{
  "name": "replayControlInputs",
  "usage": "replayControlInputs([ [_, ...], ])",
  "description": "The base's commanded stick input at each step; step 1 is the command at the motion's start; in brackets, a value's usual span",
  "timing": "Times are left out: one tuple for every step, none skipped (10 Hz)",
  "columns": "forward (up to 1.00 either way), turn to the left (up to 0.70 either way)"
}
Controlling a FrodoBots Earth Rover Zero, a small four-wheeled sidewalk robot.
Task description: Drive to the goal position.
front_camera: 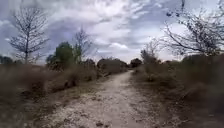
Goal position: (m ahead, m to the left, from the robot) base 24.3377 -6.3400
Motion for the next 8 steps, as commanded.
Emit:
replayControlInputs([
  [0.50, 0.00],
  [0.50, 0.00],
  [0.50, 0.00],
  [0.50, 0.00],
  [0.50, 0.00],
  [0.50, 0.00],
  [0.50, 0.00],
  [0.50, 0.00],
])
